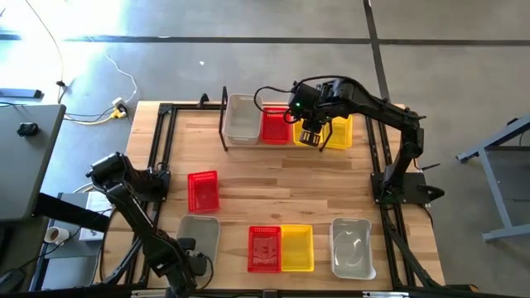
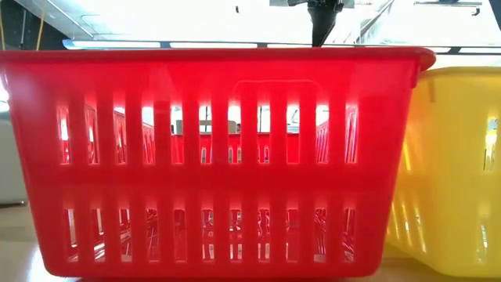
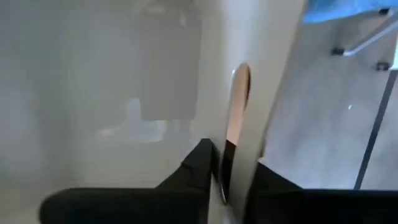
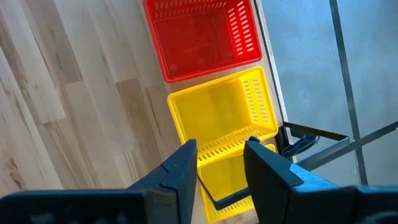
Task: Stack baskets on shelf by color
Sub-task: Stack the left white bin on top of the white bin
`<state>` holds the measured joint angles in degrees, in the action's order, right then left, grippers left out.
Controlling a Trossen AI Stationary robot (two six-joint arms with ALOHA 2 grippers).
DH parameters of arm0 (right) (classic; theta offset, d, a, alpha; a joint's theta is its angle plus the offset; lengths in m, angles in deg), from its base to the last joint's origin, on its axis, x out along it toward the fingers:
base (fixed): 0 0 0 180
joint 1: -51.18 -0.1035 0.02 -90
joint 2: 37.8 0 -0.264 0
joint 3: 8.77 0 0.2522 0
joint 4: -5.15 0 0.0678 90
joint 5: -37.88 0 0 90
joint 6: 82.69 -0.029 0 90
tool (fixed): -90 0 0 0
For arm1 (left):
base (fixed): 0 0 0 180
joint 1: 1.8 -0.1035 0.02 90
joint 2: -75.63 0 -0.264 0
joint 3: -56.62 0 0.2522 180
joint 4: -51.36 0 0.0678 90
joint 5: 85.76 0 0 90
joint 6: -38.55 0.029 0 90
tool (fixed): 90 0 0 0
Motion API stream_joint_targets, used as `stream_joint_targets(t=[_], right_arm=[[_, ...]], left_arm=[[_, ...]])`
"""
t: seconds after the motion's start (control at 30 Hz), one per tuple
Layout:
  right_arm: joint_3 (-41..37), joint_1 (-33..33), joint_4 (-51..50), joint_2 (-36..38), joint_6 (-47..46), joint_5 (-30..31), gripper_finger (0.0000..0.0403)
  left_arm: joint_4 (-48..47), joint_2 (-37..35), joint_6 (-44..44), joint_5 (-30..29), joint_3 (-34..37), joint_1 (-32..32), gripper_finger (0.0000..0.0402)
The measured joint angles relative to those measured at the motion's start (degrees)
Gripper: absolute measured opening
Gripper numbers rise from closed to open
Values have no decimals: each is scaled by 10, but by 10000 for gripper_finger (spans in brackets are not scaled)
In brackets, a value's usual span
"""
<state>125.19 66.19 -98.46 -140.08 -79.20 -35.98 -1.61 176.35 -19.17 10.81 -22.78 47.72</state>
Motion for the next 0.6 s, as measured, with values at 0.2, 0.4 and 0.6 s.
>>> stream_joint_targets(t=[0.2,0.4,0.6], right_arm=[[0,0,-2,3,14,0,117],[0,0,-2,21,16,4,117],[0,0,-2,42,17,4,117]], left_arm=[[-16,-6,-15,-43,-58,-2,7],[-46,-6,7,-63,-132,-16,2],[-137,-6,42,-93,-213,-47,1]])
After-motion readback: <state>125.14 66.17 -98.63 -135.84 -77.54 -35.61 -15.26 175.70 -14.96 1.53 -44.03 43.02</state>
